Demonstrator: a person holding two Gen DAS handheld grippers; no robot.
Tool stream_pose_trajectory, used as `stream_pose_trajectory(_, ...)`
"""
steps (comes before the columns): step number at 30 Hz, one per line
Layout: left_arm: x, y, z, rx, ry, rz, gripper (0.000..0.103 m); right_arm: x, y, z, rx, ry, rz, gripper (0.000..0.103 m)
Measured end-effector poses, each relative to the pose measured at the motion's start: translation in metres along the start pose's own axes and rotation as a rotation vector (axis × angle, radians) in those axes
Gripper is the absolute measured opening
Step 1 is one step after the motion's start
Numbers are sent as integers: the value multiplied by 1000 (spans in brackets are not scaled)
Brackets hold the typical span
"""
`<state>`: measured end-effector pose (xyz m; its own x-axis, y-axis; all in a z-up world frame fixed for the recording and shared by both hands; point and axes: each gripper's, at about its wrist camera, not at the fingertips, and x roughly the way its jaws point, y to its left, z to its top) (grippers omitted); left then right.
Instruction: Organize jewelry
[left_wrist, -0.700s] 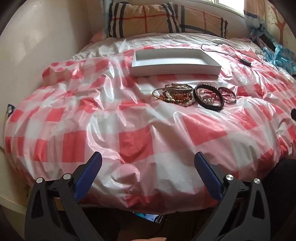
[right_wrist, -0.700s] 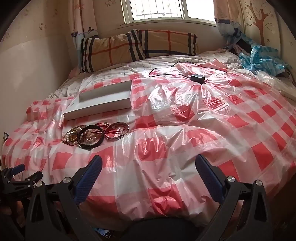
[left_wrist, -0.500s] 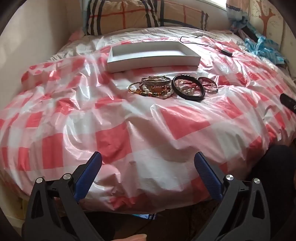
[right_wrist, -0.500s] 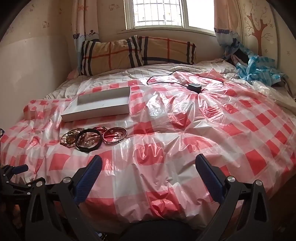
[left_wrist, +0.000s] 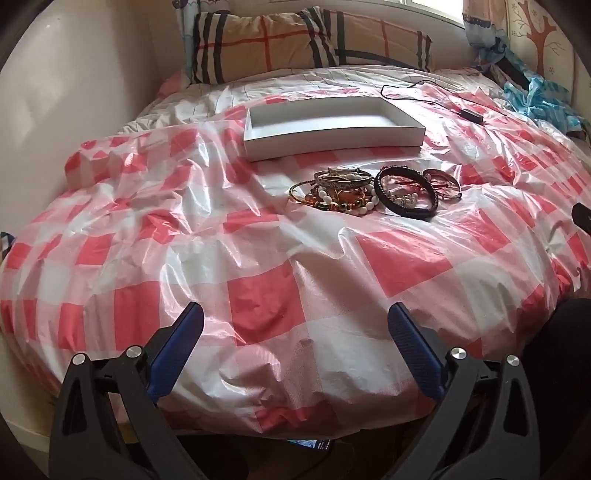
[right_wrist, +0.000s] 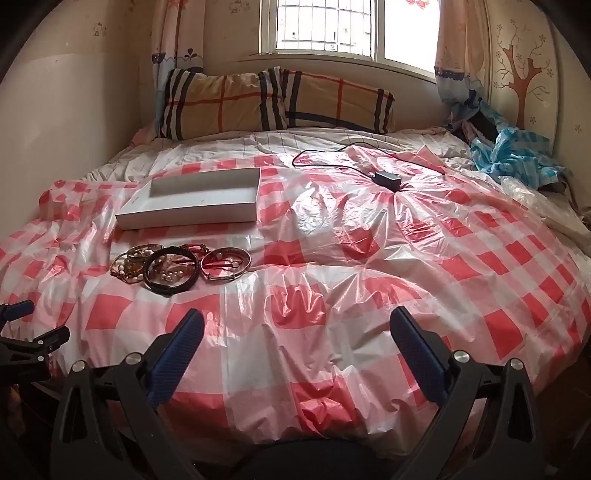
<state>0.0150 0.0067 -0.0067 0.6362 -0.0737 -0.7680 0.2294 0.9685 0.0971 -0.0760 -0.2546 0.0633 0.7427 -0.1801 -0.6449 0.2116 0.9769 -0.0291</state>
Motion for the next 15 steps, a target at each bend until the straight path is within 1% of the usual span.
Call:
stream_pose_trajectory(1,2,2,-1,-13,7,-5,96,0,0,0,0,0,0,97)
stream_pose_trajectory(4,8,19,-1,-100,36,-51,96,0,0,0,0,1,1,97)
stream_pose_trajectory(5,8,23,-2,-117,33,-53,96,0,0,0,2,0,2,97)
stream_pose_trajectory(6,7,28,-2,-127,21,-39,96,0,0,1,0,0,1,97)
stream_pose_trajectory(8,4,30,-3,-122,-10,1,96,-1,0,0,6,-7,5,97)
stream_pose_trajectory(11,7,28,-2,-98,-18,41,96,0,-2,1,14,-8,14,97)
stream_pose_trajectory(15,14,17,2,-64,10,25,96,-2,-5,0,25,-13,26,97)
